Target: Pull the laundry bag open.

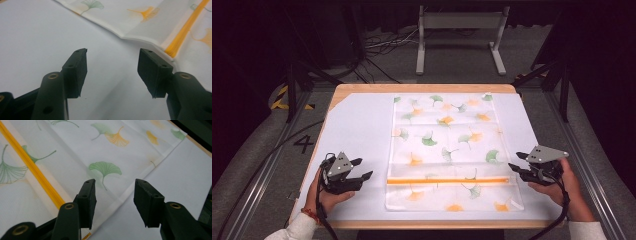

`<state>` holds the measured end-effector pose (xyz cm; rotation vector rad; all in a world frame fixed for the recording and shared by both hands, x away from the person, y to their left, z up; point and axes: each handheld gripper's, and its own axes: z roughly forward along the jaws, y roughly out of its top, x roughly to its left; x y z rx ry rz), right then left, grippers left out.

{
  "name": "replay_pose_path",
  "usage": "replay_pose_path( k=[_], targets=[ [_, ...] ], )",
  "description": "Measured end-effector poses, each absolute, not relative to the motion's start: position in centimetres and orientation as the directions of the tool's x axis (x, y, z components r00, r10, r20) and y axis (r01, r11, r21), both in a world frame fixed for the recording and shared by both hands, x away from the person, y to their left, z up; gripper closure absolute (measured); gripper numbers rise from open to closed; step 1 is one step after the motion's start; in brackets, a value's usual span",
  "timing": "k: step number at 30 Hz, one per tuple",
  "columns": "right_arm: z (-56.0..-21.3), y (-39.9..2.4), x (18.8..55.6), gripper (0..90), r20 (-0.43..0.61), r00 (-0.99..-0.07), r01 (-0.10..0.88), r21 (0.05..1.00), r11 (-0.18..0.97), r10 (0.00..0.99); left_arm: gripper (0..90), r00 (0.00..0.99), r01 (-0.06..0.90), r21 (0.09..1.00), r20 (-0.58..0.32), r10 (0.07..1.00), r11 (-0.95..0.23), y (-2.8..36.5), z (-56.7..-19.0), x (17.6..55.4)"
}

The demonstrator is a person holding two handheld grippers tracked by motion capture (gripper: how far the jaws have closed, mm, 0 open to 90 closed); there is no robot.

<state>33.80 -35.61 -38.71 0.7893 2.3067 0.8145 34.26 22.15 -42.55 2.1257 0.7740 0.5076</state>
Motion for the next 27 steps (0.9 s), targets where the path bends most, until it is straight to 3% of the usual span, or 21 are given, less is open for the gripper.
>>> replay_pose_path(
  k=[8, 27],
  targets=[
    [-39.5, -36.7, 34.0, 44.0, -0.318, -0.604, 0.345, 0.722, 0.6, 0.731, 34.4, 0.701, 0.343, 0.795, 0.138, 0.7, -0.5, 23.4, -43.0, 34.9],
    [-41.9, -40.4, 33.3, 26.1, -0.257, -0.469, 0.41, 0.784, 0.466, 0.845, 15.6, 0.647, 0.364, 0.825, 0.109, 0.754, -0.432, 26.3, -44.2, 35.2]
  ],
)
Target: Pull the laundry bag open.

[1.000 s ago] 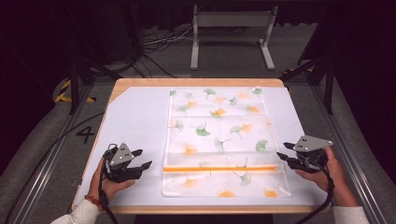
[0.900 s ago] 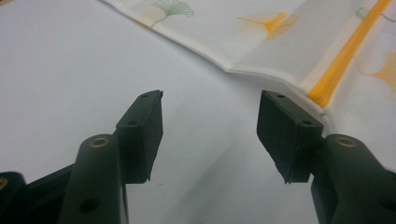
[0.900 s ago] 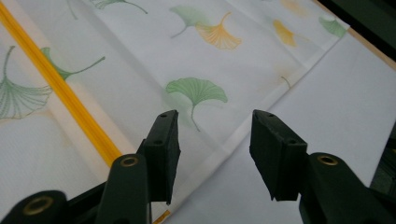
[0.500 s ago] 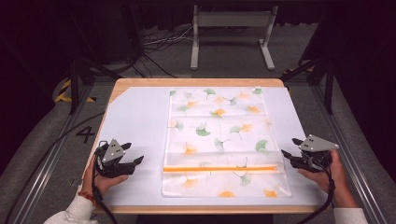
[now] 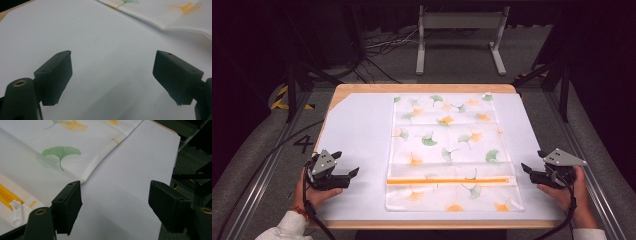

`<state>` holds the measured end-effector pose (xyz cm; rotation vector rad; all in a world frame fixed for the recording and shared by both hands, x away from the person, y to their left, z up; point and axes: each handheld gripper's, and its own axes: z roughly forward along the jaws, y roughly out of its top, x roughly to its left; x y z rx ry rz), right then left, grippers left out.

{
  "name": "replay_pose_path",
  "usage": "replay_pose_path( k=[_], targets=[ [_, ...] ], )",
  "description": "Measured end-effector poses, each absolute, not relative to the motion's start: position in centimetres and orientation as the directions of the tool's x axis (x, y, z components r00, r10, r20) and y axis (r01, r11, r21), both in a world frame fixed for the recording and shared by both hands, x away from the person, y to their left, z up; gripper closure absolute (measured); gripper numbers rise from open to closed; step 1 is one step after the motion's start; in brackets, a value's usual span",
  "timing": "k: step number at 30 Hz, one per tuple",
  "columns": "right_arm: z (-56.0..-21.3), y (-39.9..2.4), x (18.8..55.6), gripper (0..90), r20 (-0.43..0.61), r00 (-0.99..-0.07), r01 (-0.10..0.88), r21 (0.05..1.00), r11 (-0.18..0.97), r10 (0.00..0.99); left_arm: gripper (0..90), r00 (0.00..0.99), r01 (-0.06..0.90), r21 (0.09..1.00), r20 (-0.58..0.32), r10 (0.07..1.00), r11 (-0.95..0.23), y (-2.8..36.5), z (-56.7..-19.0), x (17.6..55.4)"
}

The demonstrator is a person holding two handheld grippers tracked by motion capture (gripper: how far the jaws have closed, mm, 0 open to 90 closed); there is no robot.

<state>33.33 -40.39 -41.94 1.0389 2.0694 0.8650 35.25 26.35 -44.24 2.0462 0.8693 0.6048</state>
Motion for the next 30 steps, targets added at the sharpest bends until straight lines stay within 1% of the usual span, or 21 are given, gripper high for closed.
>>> replay_pose_path(
  k=[3, 8, 13, 16, 19, 30],
  targets=[
    [-42.3, -40.7, 32.9, 24.1, -0.25, -0.457, 0.414, 0.79, 0.453, 0.854, 14.1, 0.646, 0.373, 0.831, 0.088, 0.758, -0.414, 26.7, -44.5, 35.0],
    [-42.8, -41.0, 32.4, 21.3, -0.242, -0.446, 0.425, 0.79, 0.442, 0.862, 13.2, 0.629, 0.383, 0.833, 0.081, 0.773, -0.4, 27.0, -44.8, 34.8],
    [-43.1, -41.1, 32.3, 20.8, -0.237, -0.431, 0.427, 0.796, 0.428, 0.871, 12.8, 0.623, 0.378, 0.85, 0.061, 0.78, -0.368, 27.0, -44.8, 34.6],
    [-43.0, -41.0, 32.2, 20.4, -0.245, -0.42, 0.42, 0.801, 0.426, 0.874, 12.1, 0.622, 0.373, 0.85, 0.069, 0.78, -0.372, 27.0, -44.7, 34.5],
    [-43.0, -40.7, 32.1, 20.1, -0.249, -0.425, 0.415, 0.8, 0.432, 0.87, 11.6, 0.618, 0.373, 0.858, 0.054, 0.785, -0.352, 27.1, -44.7, 34.4],
    [-43.1, -40.5, 32.2, 19.5, -0.262, -0.421, 0.414, 0.796, 0.441, 0.868, 11.3, 0.619, 0.378, 0.852, 0.06, 0.783, -0.363, 27.0, -44.8, 34.5]
  ],
)
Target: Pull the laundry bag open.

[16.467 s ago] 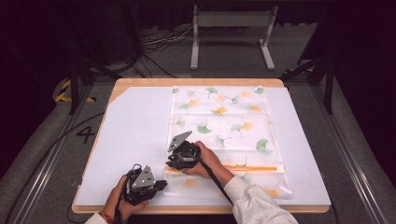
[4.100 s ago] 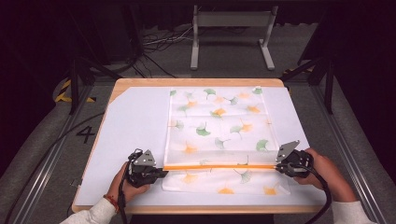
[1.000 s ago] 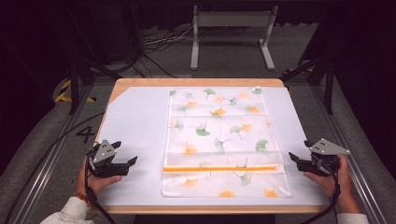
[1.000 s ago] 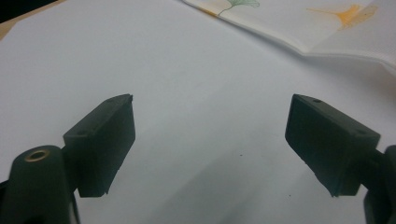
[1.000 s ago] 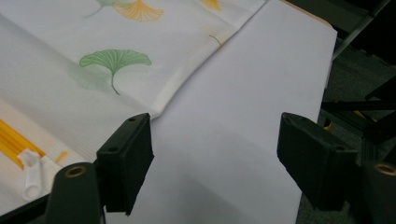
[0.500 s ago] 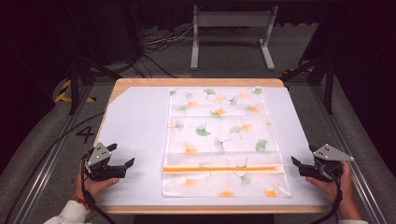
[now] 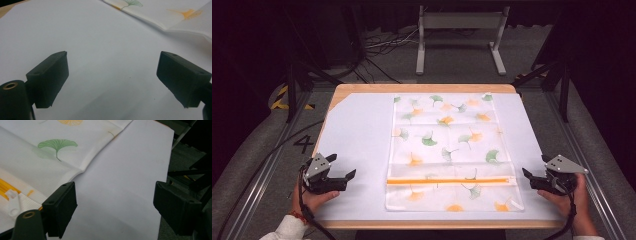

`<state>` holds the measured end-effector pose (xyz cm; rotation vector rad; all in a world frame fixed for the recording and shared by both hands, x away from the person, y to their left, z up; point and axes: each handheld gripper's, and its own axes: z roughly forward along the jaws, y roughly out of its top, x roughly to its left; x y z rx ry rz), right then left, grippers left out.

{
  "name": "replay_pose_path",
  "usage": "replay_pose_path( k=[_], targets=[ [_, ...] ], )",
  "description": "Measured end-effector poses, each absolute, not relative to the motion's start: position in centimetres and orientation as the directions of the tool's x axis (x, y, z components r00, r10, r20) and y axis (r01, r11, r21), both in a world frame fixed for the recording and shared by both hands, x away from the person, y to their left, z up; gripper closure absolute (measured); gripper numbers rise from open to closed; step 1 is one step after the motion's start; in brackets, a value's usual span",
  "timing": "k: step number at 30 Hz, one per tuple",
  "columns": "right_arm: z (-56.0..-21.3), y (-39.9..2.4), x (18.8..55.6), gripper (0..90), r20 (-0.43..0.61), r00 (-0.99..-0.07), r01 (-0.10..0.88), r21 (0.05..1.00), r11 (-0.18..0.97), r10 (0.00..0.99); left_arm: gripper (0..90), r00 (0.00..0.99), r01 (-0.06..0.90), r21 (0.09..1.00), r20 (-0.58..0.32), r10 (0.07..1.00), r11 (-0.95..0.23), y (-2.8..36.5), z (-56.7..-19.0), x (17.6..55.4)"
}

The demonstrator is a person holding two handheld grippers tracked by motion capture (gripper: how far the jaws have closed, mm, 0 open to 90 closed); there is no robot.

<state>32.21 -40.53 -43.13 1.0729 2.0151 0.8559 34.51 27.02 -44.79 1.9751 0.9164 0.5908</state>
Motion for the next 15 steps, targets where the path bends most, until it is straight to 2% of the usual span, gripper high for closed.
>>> replay_pose_path(
  k=[15],
  targets=[
    [-43.17, -40.19, 32.27, 18.6, -0.271, -0.428, 0.413, 0.791, 0.452, 0.863, 11.3, 0.621, 0.381, 0.848, 0.061, 0.781, -0.369, 26.84, -44.82, 34.61]
  ],
)
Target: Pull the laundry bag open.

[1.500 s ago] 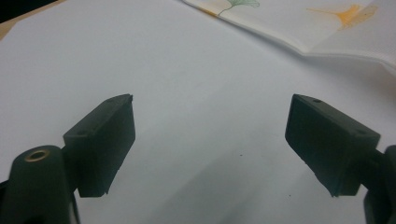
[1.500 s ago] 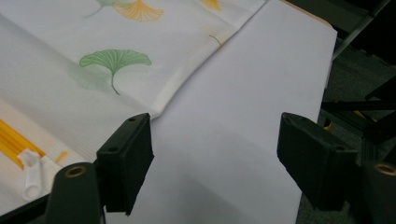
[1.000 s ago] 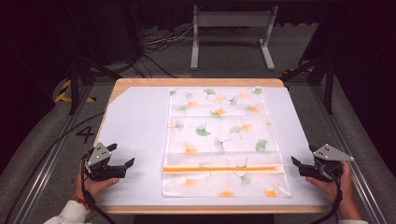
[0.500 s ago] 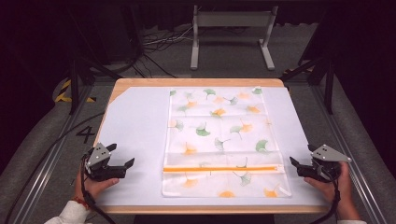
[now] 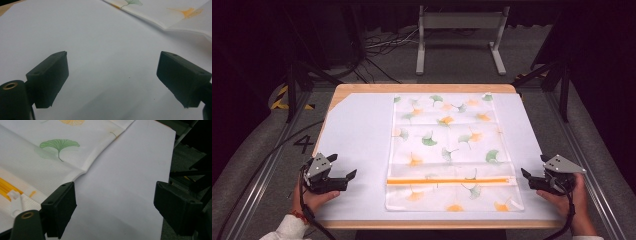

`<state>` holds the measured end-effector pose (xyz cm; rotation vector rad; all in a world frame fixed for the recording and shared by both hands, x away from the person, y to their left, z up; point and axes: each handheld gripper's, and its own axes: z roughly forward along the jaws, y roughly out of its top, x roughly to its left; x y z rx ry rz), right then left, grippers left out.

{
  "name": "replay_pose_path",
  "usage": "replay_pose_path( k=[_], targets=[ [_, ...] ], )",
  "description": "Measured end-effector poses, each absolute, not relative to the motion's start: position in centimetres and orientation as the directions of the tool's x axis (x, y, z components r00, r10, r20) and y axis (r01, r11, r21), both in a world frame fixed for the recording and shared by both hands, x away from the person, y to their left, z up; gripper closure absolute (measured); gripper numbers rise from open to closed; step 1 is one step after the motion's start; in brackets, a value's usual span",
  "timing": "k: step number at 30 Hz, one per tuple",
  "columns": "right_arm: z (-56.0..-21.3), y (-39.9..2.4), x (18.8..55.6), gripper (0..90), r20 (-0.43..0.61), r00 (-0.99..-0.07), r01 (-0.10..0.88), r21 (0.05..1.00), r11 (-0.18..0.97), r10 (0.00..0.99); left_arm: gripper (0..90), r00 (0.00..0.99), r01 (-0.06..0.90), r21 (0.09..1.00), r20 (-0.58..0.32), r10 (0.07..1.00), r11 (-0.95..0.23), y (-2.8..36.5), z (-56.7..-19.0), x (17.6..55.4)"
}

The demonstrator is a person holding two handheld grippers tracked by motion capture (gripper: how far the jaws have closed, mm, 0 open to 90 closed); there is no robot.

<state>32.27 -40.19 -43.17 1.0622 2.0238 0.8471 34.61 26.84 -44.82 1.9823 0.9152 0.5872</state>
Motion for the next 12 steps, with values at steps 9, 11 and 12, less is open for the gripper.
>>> replay_pose_path(
  k=[9, 11, 12],
  targets=[
    [-43.08, -40.21, 32.19, 18.5, -0.269, -0.424, 0.41, 0.794, 0.448, 0.865, 11.2, 0.614, 0.386, 0.848, 0.058, 0.787, -0.363, 26.85, -44.8, 34.66],
    [-43.03, -40.12, 32.21, 18.3, -0.275, -0.423, 0.407, 0.794, 0.452, 0.864, 11.1, 0.612, 0.387, 0.847, 0.059, 0.789, -0.364, 26.84, -44.8, 34.66],
    [-43.03, -40.12, 32.21, 18.3, -0.275, -0.423, 0.407, 0.794, 0.452, 0.864, 11.1, 0.612, 0.387, 0.847, 0.059, 0.789, -0.364, 26.84, -44.8, 34.66]
  ],
)
